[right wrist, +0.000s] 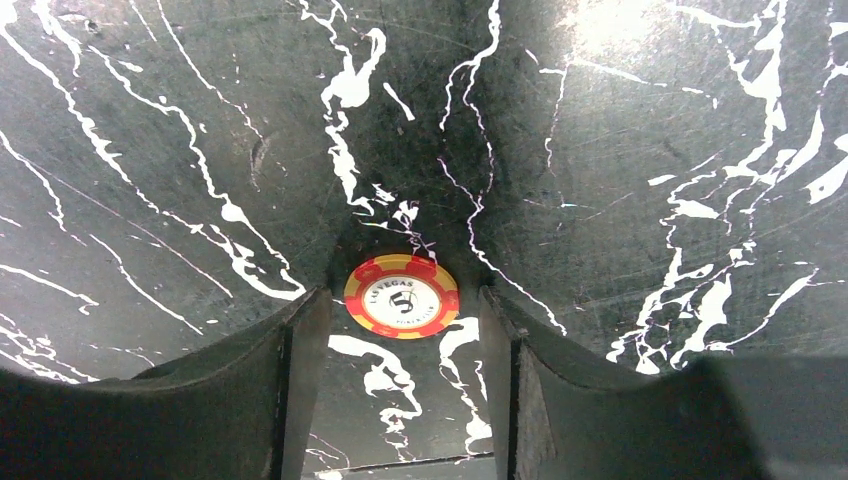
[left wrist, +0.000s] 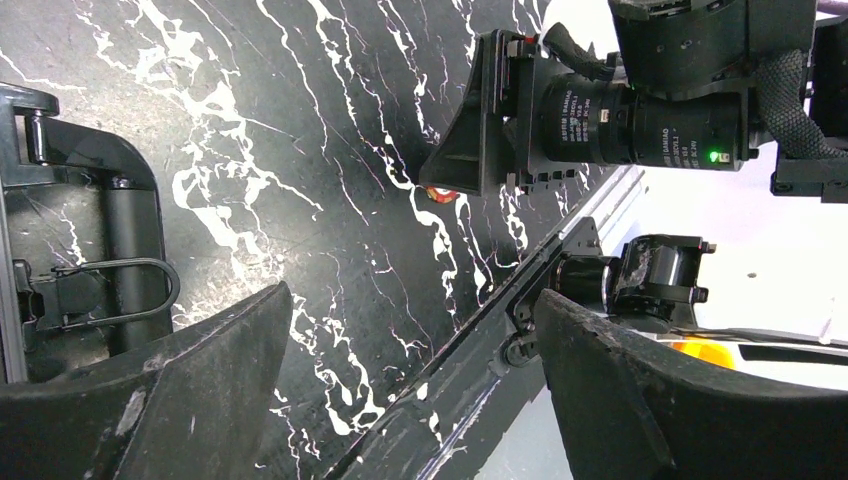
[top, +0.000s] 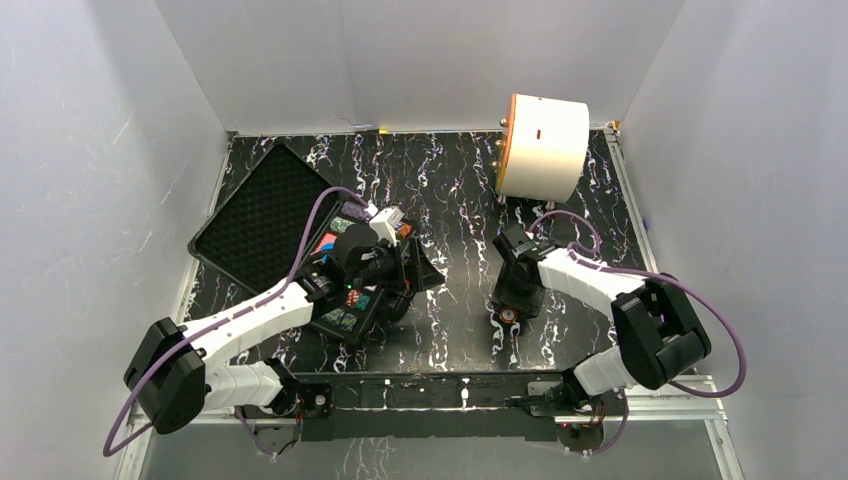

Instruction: Pack up texas hold em set

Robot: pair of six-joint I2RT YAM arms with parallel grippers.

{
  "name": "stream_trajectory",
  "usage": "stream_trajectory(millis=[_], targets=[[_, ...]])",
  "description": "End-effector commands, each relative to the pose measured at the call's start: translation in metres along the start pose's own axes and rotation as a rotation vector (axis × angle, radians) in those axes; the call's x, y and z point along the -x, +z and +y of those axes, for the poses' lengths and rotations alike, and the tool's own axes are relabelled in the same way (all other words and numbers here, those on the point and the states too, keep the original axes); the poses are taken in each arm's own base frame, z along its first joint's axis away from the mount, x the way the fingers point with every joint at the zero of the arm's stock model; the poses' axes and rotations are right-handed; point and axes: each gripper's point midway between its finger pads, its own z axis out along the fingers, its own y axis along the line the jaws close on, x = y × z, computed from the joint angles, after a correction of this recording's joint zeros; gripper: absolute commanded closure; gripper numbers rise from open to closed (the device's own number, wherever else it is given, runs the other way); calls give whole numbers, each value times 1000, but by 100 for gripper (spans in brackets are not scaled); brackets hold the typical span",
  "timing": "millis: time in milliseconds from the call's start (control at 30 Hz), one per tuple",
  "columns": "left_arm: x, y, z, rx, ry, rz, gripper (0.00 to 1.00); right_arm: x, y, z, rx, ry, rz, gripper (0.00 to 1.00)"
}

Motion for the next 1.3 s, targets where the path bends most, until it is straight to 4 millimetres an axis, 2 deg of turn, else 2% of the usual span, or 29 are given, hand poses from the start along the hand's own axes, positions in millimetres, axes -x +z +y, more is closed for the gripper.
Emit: stream_trajectory(millis=[0, 167, 400, 667, 900, 1100, 1267], targets=[[-2, 1, -8, -43, 7, 5, 11, 1, 14, -4, -43, -9, -4, 39], [-2, 2, -8, -40, 17, 3, 11, -3, 20, -14, -111, -23, 19, 44], [-4, 3, -6, -34, 19, 8, 11, -9, 28, -13, -140, -48, 47, 39], [-6, 3, -2, -18, 20, 14, 11, -11, 27, -13, -124, -38, 43, 52], [-16, 10, 5, 10, 17, 45, 10, 0, 8, -2, -77, -24, 2, 54], [-24, 19, 5, 25, 27, 71, 10, 14, -22, 22, 35, 7, -35, 53], [-29, 28, 6, 30, 5, 65, 10, 13, -37, 42, 139, 33, -14, 52]])
